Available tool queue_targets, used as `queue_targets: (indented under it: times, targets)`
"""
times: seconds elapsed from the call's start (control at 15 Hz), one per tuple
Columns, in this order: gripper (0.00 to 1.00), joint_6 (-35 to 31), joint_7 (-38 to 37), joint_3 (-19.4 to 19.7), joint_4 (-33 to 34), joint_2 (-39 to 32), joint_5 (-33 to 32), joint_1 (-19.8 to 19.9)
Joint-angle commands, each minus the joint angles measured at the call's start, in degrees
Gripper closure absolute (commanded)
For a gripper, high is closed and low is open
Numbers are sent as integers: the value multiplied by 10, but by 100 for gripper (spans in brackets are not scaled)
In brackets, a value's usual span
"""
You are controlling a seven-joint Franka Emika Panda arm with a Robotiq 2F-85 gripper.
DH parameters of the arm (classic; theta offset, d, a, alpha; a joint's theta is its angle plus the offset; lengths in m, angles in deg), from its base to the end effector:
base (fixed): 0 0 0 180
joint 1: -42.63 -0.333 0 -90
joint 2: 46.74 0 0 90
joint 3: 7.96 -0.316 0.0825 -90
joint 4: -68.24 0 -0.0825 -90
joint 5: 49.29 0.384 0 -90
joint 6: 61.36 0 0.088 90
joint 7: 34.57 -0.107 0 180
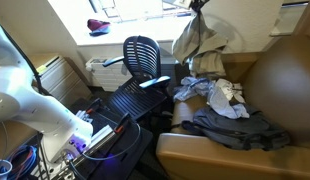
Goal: Put the grey cloth on the backrest of the black chair
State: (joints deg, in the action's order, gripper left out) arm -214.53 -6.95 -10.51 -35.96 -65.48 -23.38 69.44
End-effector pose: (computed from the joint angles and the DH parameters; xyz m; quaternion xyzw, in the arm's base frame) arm 0.6088 -0.2919 0.4155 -0.9441 0.1420 -0.2961 0.0298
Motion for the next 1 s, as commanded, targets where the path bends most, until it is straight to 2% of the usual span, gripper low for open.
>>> queue_targets:
  times: [0.0, 0.07, 0.13, 0.27, 0.47, 0.53, 0.73, 0.93]
  targets:
    - [100, -18, 10, -15, 10, 75, 71, -20]
    - [100, -23, 12, -17, 15, 95, 93, -33]
    - [100, -10, 0, -12, 18, 60, 56, -20]
    - [99, -5, -3, -13, 18, 81, 60, -28]
    - [100, -6, -3, -10, 15, 62, 59, -24]
    - [100, 9, 2, 13, 6, 58, 43, -52]
    - [100, 33, 15, 6, -36, 64, -8, -88]
    - [100, 74, -7, -4, -58, 56, -57, -136]
